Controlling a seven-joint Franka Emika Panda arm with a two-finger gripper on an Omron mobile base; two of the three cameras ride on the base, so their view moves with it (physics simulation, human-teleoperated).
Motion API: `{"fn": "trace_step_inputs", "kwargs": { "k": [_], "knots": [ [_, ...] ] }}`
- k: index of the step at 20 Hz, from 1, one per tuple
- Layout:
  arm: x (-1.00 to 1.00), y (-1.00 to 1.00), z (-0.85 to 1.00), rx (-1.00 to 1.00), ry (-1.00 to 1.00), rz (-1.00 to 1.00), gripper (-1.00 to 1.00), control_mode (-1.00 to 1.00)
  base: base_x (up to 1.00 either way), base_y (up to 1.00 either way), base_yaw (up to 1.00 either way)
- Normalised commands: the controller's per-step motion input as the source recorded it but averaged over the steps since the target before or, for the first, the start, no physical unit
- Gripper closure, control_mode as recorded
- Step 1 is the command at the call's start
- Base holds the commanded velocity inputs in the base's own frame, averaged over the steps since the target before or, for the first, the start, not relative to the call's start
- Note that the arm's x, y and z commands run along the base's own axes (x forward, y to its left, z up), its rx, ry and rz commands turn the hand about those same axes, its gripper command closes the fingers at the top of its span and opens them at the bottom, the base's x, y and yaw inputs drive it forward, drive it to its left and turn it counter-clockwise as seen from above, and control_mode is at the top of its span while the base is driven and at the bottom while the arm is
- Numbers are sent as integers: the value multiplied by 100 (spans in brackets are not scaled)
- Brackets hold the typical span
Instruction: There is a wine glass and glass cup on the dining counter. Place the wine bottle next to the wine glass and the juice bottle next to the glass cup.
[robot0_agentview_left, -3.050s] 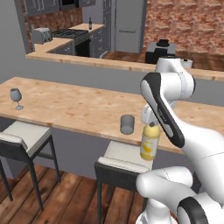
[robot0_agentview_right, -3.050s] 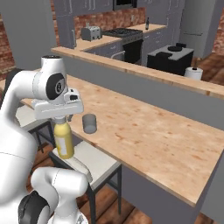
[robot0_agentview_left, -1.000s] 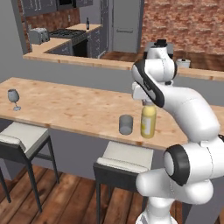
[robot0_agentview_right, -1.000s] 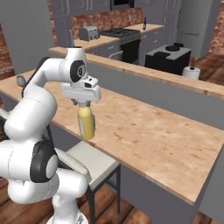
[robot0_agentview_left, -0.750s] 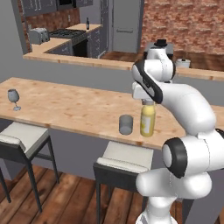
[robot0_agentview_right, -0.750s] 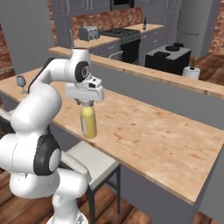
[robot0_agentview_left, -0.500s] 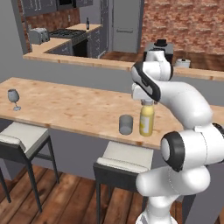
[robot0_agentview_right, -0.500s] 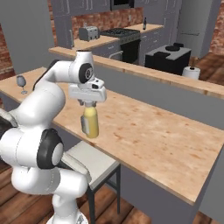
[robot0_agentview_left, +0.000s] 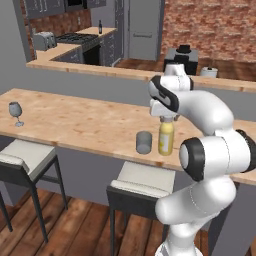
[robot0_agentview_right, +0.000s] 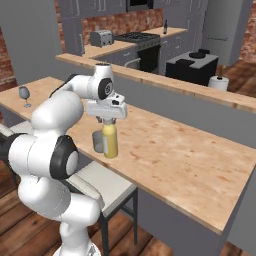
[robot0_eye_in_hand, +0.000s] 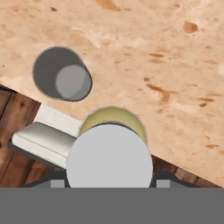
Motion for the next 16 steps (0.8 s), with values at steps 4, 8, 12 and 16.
{"fn": "trace_step_inputs", "kwargs": {
  "k": [4, 8, 12, 16],
  "knots": [
    [44, -13, -21, 0, 3, 0, 100, -100, 0, 0, 0],
    [39, -8, -23, 0, 0, 0, 100, -100, 0, 0, 0],
    [41, 0, -23, 0, 0, 0, 100, -100, 0, 0, 0],
    [34, 0, -21, 0, 0, 0, 100, -100, 0, 0, 0]
  ]
}}
